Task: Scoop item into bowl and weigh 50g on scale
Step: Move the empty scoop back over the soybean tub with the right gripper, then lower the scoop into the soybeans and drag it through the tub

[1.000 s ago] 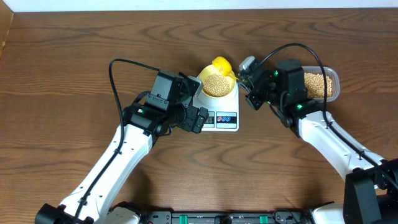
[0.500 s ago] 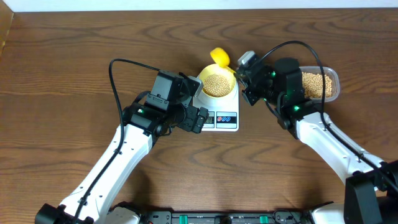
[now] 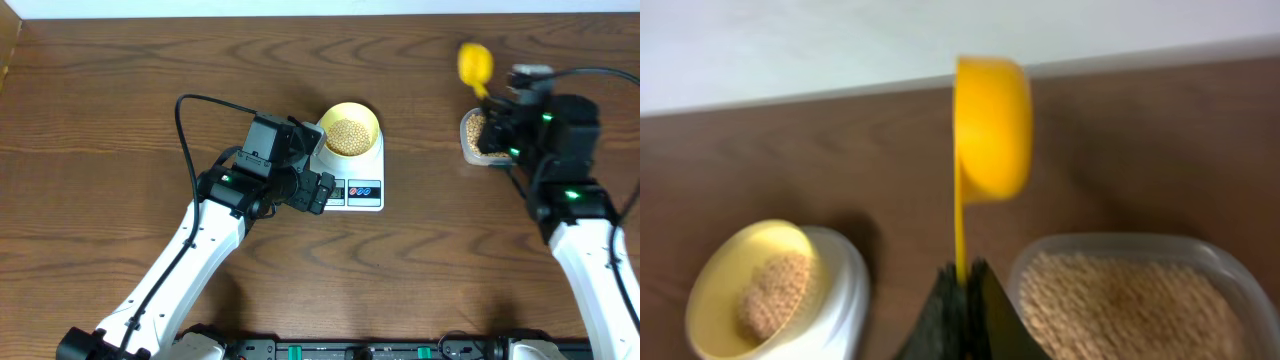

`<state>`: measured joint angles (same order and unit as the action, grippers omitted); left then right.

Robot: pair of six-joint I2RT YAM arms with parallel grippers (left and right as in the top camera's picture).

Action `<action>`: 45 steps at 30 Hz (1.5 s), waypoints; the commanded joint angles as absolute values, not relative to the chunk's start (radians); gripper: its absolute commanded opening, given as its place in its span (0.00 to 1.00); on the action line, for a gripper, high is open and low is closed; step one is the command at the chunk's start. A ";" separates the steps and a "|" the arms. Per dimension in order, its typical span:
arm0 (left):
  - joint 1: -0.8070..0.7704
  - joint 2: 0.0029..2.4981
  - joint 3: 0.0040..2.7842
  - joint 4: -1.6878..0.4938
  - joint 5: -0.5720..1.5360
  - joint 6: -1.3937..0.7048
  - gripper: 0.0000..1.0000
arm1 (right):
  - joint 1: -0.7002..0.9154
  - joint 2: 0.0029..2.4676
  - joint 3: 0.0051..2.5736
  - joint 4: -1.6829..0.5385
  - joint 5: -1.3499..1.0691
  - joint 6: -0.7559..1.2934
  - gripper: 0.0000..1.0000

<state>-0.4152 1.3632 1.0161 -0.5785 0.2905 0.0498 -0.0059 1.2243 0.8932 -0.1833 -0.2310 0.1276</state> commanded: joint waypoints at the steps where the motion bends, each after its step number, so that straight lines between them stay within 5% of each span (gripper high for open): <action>1: -0.416 1.352 1.027 -0.579 0.302 0.055 0.90 | -0.084 1.192 0.896 -0.339 -0.215 0.117 0.01; 14: -0.416 1.352 1.027 -0.579 0.302 0.055 0.90 | -0.090 1.202 0.894 -0.508 0.084 -0.069 0.01; 34: -0.416 1.352 1.027 -0.579 0.302 0.055 0.90 | -0.090 1.406 0.893 -0.470 0.063 -0.004 0.01; 45: -0.416 1.352 1.027 -0.579 0.302 0.055 0.90 | -0.090 1.417 0.893 -0.412 -0.143 0.003 0.01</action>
<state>-0.4152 1.3632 1.0161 -0.5785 0.2905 0.0498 -0.0944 1.4094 0.8921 -0.4160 -0.0505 -0.0105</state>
